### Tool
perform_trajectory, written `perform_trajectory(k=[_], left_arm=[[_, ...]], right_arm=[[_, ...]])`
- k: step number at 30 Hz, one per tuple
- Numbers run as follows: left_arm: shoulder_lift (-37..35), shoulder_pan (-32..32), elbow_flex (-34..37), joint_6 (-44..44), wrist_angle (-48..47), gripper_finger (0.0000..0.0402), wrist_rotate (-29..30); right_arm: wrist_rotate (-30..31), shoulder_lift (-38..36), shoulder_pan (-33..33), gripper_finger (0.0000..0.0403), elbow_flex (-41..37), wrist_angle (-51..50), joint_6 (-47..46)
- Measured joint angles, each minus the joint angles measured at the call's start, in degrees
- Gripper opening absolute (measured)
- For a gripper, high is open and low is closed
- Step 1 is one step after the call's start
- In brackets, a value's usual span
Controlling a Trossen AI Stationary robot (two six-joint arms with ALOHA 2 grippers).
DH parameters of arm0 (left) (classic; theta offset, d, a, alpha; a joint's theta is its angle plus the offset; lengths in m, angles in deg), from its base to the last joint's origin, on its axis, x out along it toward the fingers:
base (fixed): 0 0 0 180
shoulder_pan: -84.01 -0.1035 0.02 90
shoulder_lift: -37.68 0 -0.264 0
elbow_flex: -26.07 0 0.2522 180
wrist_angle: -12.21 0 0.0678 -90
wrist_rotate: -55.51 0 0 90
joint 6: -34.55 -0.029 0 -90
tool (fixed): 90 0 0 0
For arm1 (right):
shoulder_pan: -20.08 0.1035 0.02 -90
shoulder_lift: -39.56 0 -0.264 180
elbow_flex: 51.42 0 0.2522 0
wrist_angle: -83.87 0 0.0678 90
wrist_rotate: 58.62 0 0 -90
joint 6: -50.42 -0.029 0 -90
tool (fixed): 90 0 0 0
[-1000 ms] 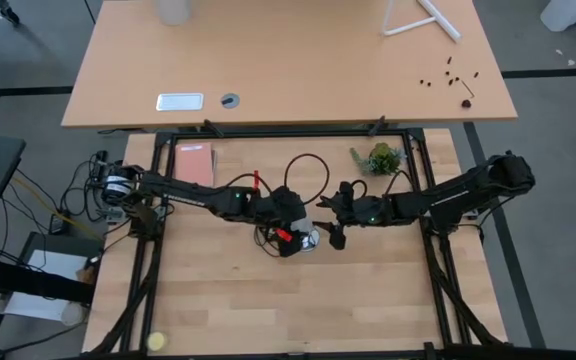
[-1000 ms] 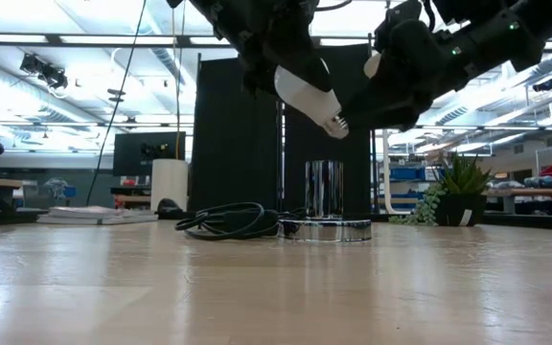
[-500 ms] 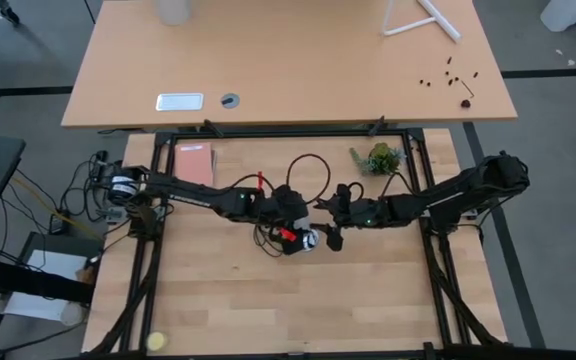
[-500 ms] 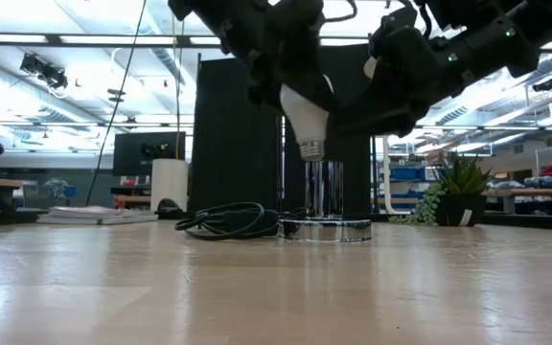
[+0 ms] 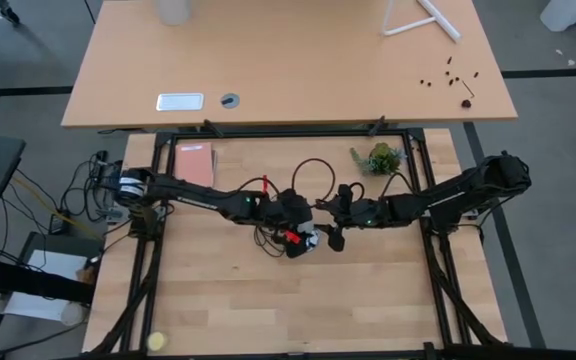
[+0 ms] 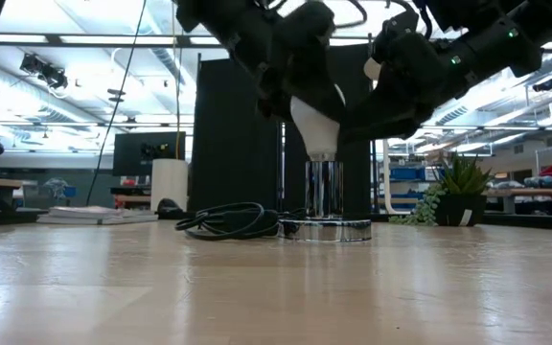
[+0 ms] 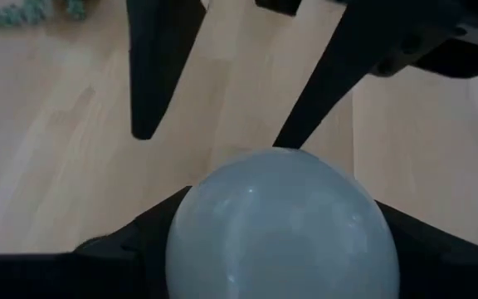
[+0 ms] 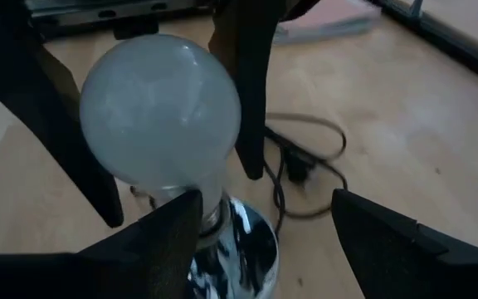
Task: Screw lightbulb
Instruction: Insert the lightbulb into the lamp
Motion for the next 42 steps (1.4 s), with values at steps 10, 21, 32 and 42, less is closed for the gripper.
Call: perform_trajectory(k=[10,21,32,42], left_arm=[[1.2,0.1,0.0,-2.2,0.9,0.0281,-2.8],[1.1,0.8,-0.2,-4.4,1.1,0.0354,-2.1],[1.0,0.9,-1.6,-5.1,0.9,0.036,-1.0],[1.0,0.9,-10.1,-7.7,-10.2,0.036,1.8]], right_arm=[[-0.1,0.0,0.0,0.0279,0.0,-0.6,-0.1],[0.1,0.0,0.0,0.0279,0.1,0.3,-0.3],[0.1,0.0,0.0,0.0279,0.1,0.3,-0.3],[0.1,-0.7,-0.1,0.0279,0.1,-0.6,0.4]])
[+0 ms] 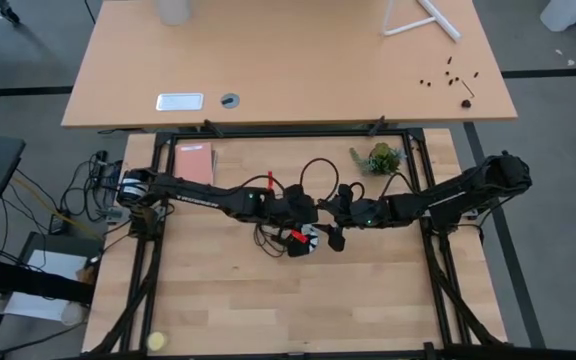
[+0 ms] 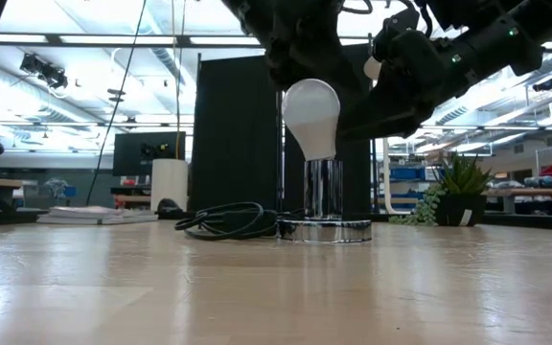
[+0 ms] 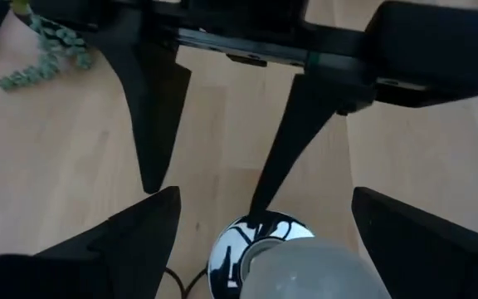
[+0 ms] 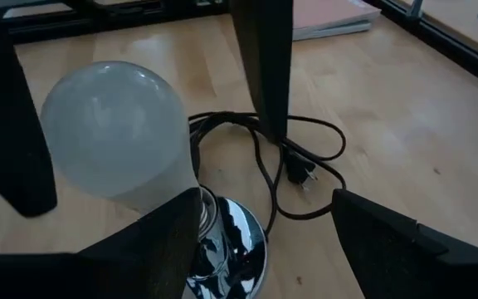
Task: Screw lightbulb
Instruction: Insert the lightbulb into the lamp
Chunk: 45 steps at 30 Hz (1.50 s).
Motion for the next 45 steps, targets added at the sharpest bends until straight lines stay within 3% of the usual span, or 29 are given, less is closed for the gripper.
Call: perform_trajectory(k=[8,16,20,26,35,38,45], left_arm=[[0.0,2.4,-6.7,-0.4,-5.3,0.036,3.1],[-0.8,13.7,-7.9,-7.0,-6.4,0.0335,23.6],[-2.5,16.5,-7.9,-1.9,-12.0,0.0308,27.2],[-4.3,21.2,-7.0,8.1,-20.8,0.0278,30.9],[-8.2,28.2,6.7,22.4,-19.8,0.0269,43.2],[-10.5,28.4,14.1,25.9,-14.5,0.0269,42.8],[-15.1,24.9,32.3,25.1,8.9,0.0268,36.7]], right_arm=[[1.1,-4.0,-1.5,0.0279,0.0,-4.0,1.6],[2.8,-8.5,-2.1,0.0279,5.2,-22.7,1.7],[2.8,-8.0,-1.6,0.0279,10.6,-32.2,2.9],[2.7,-7.9,0.7,0.0279,15.6,-37.9,5.9],[3.1,-8.0,2.6,0.0279,22.2,-44.0,6.8],[3.0,-8.0,2.9,0.0279,24.1,-44.6,9.1],[3.1,-7.8,3.2,0.0279,27.7,-47.3,10.7]])
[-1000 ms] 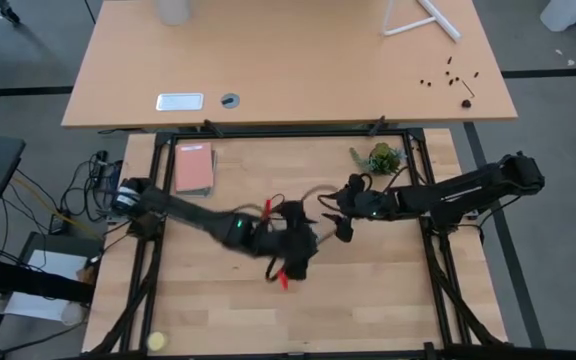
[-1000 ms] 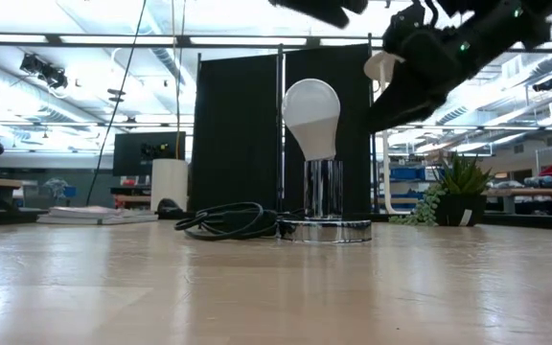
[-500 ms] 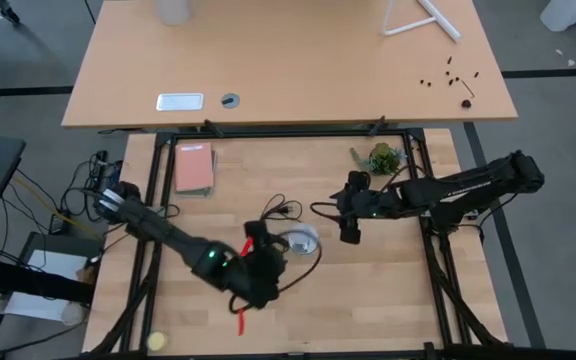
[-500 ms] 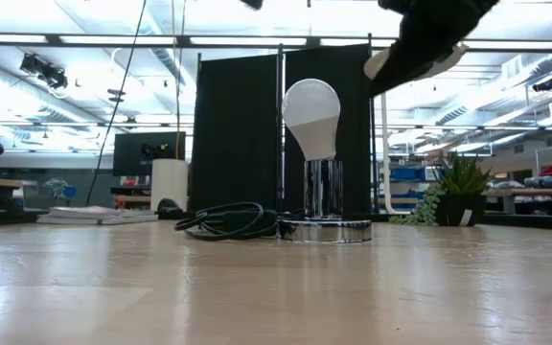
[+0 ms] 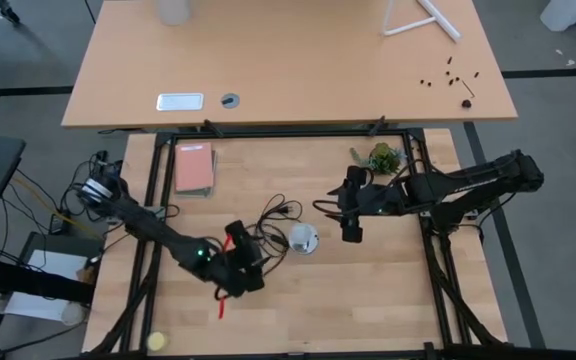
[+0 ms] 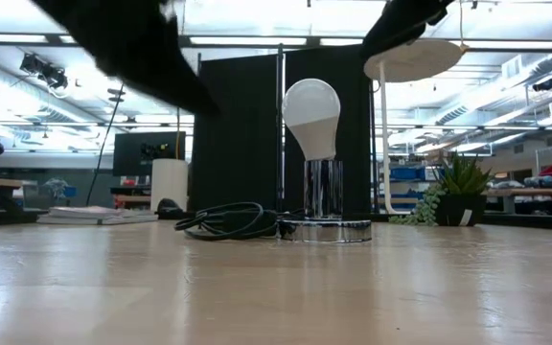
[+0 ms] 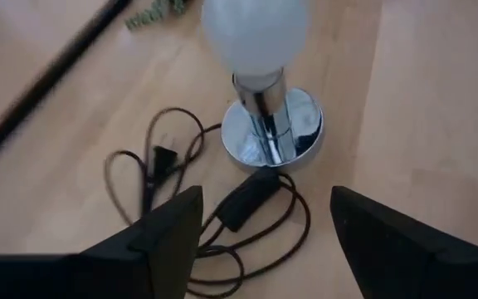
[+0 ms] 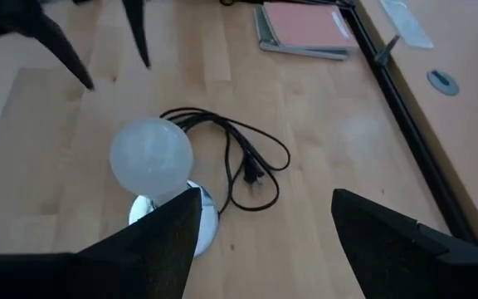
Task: Screw lightbulb
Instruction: Insert the lightbulb into the lamp
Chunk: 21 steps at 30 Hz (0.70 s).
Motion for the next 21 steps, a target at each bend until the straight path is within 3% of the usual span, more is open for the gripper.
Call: perform_trajectory(k=[11,17,21], left_arm=[[-0.6,-12.8,16.8,-11.4,32.8,0.0268,-12.3],[0.5,-16.3,20.6,-17.6,45.9,0.0268,-17.6],[5.2,-17.3,20.7,-18.7,51.1,0.0268,-20.7]], right_arm=[[-1.4,0.1,-2.7,0.0279,0.6,-2.2,0.9],[-3.0,0.1,-4.7,0.0279,0.6,-2.3,1.2],[-3.9,0.1,-7.0,0.0279,0.6,-2.2,1.9]])
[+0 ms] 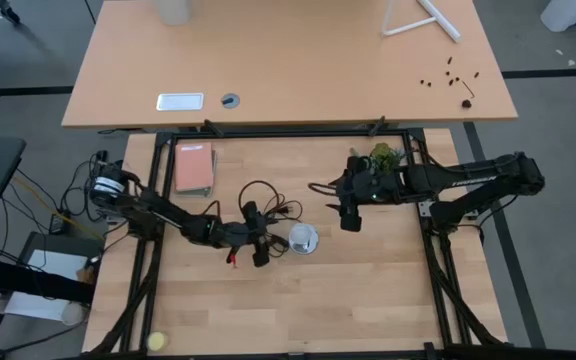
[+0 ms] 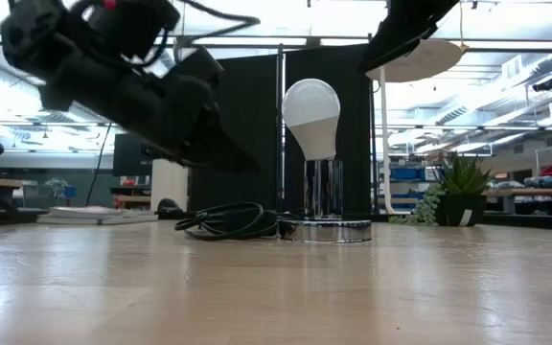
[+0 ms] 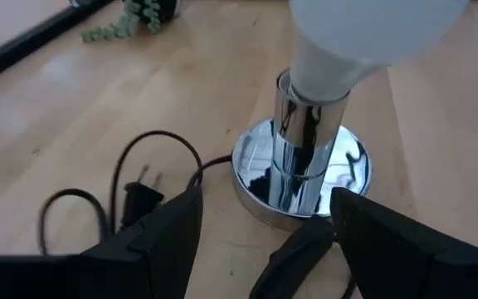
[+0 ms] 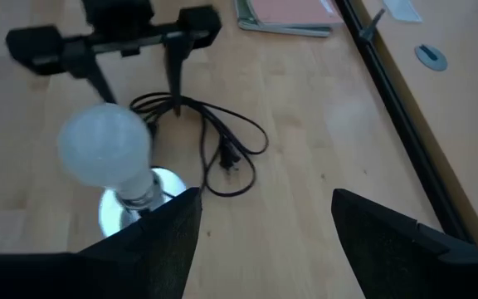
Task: Screw lightbulb
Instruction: Insert the lightbulb into the lamp
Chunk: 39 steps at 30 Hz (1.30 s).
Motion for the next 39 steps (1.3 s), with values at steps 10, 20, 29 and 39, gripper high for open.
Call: perform_trajectory(k=[10,20,29,39], left_arm=[[11.5,-0.2,-1.8,-2.9,16.7,0.0268,-0.6],[17.8,-0.7,-10.1,-4.6,15.0,0.0268,0.2],[20.9,-1.7,-13.8,-4.6,14.2,0.0261,0.3],[21.0,-1.7,-13.9,-4.3,13.9,0.0199,0.3]], right_arm=[[-10.1,0.9,-2.8,0.0279,0.0,2.9,4.6],[-10.2,5.5,-0.4,0.0279,5.2,-0.1,5.5],[-9.9,5.6,1.5,0.0279,6.7,-2.4,5.0],[-9.8,5.5,1.3,0.0279,6.7,-4.9,4.2]])
